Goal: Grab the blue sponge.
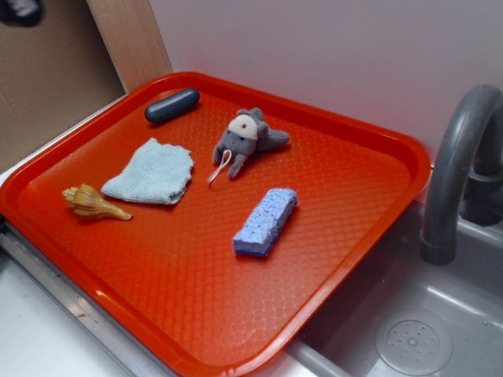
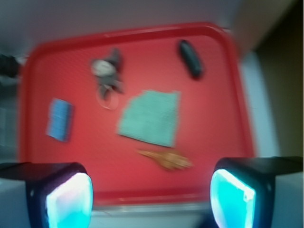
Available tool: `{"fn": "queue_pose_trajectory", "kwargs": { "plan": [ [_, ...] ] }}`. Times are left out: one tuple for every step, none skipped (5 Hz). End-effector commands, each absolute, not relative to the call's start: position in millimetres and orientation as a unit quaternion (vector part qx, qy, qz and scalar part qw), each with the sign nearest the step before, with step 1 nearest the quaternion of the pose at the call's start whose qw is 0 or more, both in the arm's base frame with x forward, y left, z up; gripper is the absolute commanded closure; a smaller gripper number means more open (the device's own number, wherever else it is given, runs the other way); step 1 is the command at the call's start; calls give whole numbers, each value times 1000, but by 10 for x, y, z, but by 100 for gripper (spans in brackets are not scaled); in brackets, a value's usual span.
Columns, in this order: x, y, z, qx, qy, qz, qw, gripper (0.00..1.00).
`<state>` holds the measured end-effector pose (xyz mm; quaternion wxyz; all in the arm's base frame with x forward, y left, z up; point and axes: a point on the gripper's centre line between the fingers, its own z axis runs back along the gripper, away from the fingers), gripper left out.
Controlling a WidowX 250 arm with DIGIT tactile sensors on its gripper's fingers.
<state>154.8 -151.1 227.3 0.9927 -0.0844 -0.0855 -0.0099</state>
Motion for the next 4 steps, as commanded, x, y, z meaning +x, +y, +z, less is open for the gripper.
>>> {"fn": "queue_pose_trajectory", "kwargs": {
  "plan": [
    [1665, -2460, 2270, -106, -93, 0, 990, 0],
    [1763, -2828, 1984, -75, -78, 9, 994, 0],
    [1838, -2994, 1697, -53, -58, 18, 997, 0],
    [1906, -2958, 1389, -46, -43, 53, 997, 0]
  ]
}}
